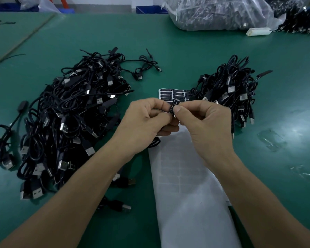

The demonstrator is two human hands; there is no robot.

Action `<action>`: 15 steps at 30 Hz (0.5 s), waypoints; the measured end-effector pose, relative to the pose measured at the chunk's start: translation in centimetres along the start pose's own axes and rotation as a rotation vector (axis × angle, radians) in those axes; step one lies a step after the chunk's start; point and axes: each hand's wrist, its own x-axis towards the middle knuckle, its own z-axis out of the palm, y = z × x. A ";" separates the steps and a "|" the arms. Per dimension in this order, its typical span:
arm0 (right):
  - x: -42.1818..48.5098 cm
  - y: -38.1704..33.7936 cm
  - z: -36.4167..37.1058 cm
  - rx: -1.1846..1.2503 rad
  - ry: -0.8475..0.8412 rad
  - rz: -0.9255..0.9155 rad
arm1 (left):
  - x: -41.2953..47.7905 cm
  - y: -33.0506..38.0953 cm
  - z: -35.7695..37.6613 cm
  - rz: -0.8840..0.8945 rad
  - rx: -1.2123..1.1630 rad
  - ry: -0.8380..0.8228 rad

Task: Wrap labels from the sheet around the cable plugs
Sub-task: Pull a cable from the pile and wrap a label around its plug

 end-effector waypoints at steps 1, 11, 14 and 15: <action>0.0 0.0 0.1 -0.005 0.006 -0.006 | 0.0 0.0 0.0 0.000 0.003 0.003; -0.4 -0.2 0.1 -0.070 0.059 -0.095 | -0.1 0.2 0.0 -0.029 -0.049 -0.008; -0.3 -0.2 -0.3 -0.052 0.090 -0.072 | -0.2 0.2 -0.1 -0.034 -0.043 -0.015; -0.2 -0.2 -0.4 -0.052 0.089 -0.062 | -0.2 0.2 -0.1 -0.034 -0.044 -0.016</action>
